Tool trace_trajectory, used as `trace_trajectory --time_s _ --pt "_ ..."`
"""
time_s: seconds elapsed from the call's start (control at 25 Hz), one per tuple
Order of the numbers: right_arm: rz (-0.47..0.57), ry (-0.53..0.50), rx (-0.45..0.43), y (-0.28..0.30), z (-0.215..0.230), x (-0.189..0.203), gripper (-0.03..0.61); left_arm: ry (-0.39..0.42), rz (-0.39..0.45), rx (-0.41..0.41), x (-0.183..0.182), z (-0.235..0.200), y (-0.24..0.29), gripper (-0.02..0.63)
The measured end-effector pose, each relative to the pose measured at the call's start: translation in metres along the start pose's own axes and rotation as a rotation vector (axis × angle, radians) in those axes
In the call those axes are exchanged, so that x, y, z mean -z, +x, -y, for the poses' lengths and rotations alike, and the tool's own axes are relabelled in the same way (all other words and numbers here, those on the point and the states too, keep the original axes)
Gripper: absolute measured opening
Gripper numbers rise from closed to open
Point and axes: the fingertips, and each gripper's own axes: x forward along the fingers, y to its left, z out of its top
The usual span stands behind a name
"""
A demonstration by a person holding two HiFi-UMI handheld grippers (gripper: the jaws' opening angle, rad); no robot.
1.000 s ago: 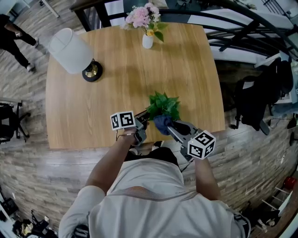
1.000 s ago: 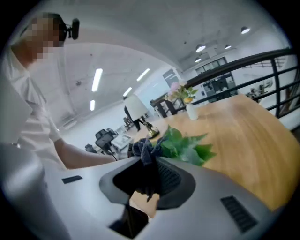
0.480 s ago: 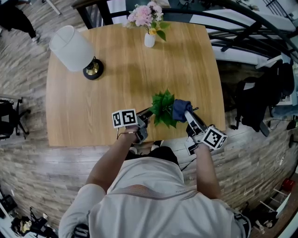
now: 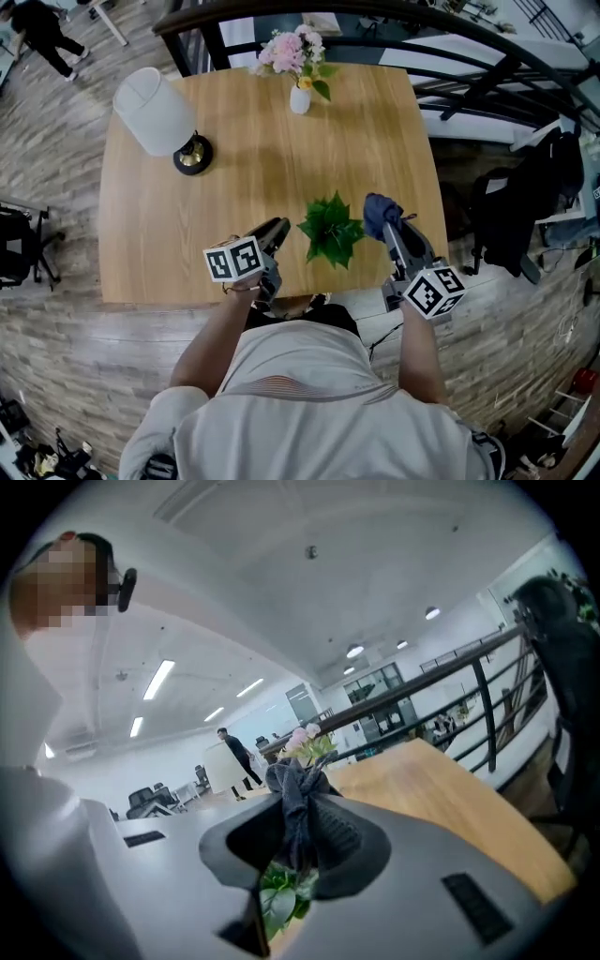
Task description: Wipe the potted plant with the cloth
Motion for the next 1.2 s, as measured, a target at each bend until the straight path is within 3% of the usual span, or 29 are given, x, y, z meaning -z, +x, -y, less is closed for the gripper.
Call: trace_trajectory --time_s 0.16,0.28,0.48,0.72,1.2 --pt "0.077 -0.197 0.044 0.001 -0.024 -0.042 0.123 0.285 0.182 -0.072 -0.067 0.036 -0.052 0.051" --pt "0.14 -0.285 0.048 0.007 -0.045 -0.076 0.123 0.468 0.316 -0.092 -0.111 0.073 -0.087 0.04" --pt "0.247 -0.348 0.017 0.011 -0.08 -0.125 0.123 0.64 0.478 -0.101 -0.155 0.129 -0.142 0.032" --pt "0.329 -0.418 0.033 0.009 -0.109 -0.156 0.12 0.74 0.578 -0.138 -0.168 0.159 -0.189 0.032" --pt "0.316 -0.422 0.006 0.02 -0.125 -0.153 0.12 0.689 0.614 -0.15 -0.174 0.156 -0.208 0.032"
